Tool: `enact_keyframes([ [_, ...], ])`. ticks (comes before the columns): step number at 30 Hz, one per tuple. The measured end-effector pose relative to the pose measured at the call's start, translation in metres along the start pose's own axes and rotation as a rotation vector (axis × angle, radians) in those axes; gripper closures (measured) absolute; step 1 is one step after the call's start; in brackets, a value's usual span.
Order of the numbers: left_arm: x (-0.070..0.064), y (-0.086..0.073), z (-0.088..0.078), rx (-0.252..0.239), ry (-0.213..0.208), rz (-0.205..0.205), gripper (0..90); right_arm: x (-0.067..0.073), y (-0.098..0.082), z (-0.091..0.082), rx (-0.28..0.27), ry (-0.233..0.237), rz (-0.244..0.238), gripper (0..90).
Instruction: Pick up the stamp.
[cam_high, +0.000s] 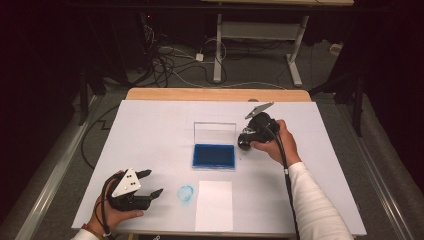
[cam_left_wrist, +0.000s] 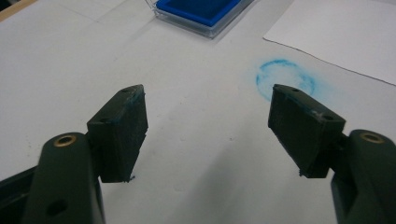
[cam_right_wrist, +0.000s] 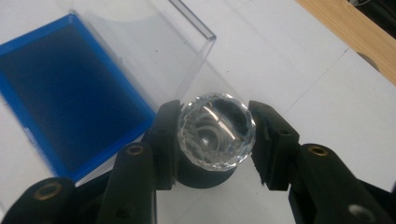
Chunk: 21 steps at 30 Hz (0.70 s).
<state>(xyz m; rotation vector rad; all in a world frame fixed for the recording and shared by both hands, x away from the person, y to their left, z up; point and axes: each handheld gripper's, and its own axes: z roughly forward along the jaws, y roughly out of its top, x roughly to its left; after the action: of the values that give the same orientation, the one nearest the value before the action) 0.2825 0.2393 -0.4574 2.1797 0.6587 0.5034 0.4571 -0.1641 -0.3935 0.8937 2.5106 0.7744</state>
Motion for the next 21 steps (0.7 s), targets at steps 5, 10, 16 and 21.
enact_keyframes([
  [5, -0.001, 0.0, 0.0, 0.001, -0.002, 0.002, 27.5, 0.012, -0.008, -0.015, -0.039, 0.013, -0.028, 57.1],
  [10, -0.001, 0.0, 0.001, 0.003, -0.004, 0.0, 27.5, 0.025, -0.018, -0.03, -0.1, 0.025, -0.043, 57.1],
  [16, -0.002, 0.001, 0.002, 0.001, -0.014, 0.007, 27.0, 0.037, -0.027, -0.049, -0.165, 0.035, -0.064, 57.1],
  [21, -0.003, 0.001, 0.001, -0.002, -0.015, 0.01, 27.0, 0.047, -0.029, -0.062, -0.203, 0.053, -0.081, 57.2],
])
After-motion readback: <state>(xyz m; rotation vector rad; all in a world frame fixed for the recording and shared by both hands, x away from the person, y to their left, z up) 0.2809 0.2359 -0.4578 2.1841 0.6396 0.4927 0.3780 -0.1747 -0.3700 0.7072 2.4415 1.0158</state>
